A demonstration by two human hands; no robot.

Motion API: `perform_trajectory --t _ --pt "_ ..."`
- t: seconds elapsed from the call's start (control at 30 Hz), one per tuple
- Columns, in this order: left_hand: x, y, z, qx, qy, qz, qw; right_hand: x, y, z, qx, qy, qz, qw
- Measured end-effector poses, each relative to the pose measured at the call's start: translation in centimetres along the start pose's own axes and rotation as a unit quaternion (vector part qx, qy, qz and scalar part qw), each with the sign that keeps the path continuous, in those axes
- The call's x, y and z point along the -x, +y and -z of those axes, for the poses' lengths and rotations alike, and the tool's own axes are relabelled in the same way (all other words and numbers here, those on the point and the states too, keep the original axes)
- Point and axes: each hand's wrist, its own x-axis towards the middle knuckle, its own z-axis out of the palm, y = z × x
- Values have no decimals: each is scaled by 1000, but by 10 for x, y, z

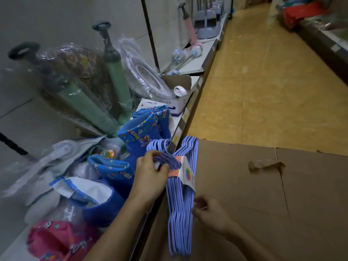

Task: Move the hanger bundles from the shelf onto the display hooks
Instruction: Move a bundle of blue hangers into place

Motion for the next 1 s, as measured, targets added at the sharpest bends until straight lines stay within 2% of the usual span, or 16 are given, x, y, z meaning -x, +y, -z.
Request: perform_trajectory --t 0.1,0.27,0.43,0.53,0.6,0.7,0.83,1.0 --pt "-7 -7 -9 37 2 36 999 -17 -3 -19 -49 -44 -40 997" --pt "-20 -17 -17 49 -13 21 998 -35 -13 -51 -148 -52 -74 985" --pt "-35 -21 -18 73 -3 18 997 -41 -19 -70 -264 12 -73 962" --pt "-37 -20 -16 76 2 13 997 -39 -14 -74 -209 74 -42 974" --pt "-35 -18 -16 71 5 8 997 -39 -7 -68 -131 114 -44 984" --pt "-29 -12 -13 49 16 -6 999 -34 3 -49 -22 133 -62 989" --pt "-31 -7 -12 2 59 -43 997 -19 11 -17 -19 146 -40 988" --pt "-28 17 -18 -15 35 -104 994 4 19 20 -48 131 -20 990"
